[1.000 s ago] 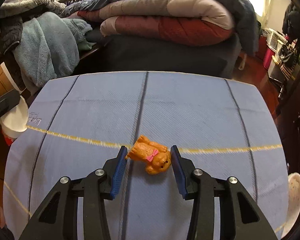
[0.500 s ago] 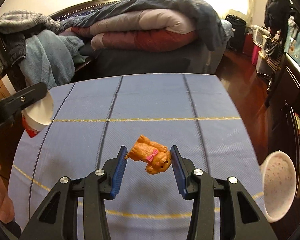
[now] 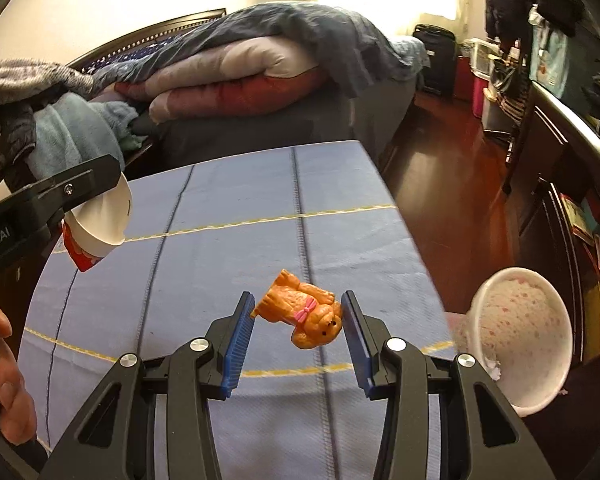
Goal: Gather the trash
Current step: 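Carry the red wrapper and orange toy over the wastebasket and open both tools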
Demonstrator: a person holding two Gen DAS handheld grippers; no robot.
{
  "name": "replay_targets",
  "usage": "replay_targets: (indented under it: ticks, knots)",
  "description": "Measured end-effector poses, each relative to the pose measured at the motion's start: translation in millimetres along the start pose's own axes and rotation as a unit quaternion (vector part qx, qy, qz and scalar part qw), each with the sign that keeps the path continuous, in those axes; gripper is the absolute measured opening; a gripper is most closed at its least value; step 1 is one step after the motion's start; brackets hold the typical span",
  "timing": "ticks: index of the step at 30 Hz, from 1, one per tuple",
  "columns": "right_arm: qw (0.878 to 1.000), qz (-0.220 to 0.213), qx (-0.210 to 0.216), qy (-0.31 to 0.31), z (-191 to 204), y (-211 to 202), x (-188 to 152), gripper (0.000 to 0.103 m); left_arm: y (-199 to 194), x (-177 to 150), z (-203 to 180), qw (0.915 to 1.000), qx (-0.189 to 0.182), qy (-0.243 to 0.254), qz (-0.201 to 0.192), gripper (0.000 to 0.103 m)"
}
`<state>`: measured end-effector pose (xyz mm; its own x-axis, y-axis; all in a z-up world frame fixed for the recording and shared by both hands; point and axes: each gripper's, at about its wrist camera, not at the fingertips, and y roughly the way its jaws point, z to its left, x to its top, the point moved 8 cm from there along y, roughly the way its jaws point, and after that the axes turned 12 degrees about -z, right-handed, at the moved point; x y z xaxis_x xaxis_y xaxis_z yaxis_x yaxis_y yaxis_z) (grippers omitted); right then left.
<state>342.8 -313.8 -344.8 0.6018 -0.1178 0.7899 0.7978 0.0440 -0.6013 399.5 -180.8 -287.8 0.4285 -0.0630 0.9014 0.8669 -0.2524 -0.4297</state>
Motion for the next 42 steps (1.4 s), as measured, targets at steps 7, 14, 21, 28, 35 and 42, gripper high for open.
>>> replay_targets:
  ticks: [7, 14, 21, 28, 35, 42]
  knots:
    - [0.999, -0.009, -0.021, 0.022, -37.6, -14.4, -3.2, 0.045, 2.5, 3.2, -49.0, 0.9991, -0.035, 0.024, 0.000, 0.067]
    - [0.997, -0.017, -0.055, 0.052, -85.1, -30.4, -11.9, 0.045, 5.2, 0.7, -107.3, 0.9954, -0.080, 0.054, 0.002, 0.067]
    - [0.992, -0.026, -0.095, 0.081, -136.9, -48.6, -19.8, 0.045, 6.1, -7.0, -170.8, 0.9885, -0.124, 0.087, 0.003, 0.067]
    - [0.985, -0.028, -0.133, 0.108, -182.8, -61.3, -30.8, 0.045, 8.1, -15.0, -223.4, 0.9804, -0.158, 0.117, 0.004, 0.067]
    - [0.976, -0.022, -0.170, 0.137, -228.4, -69.9, -48.0, 0.045, 18.1, -25.4, -271.5, 0.9712, -0.193, 0.139, 0.012, 0.067]
    - [0.967, -0.015, -0.199, 0.160, -262.7, -74.6, -65.3, 0.045, 30.2, -40.9, -315.1, 0.9622, -0.223, 0.155, 0.024, 0.067]
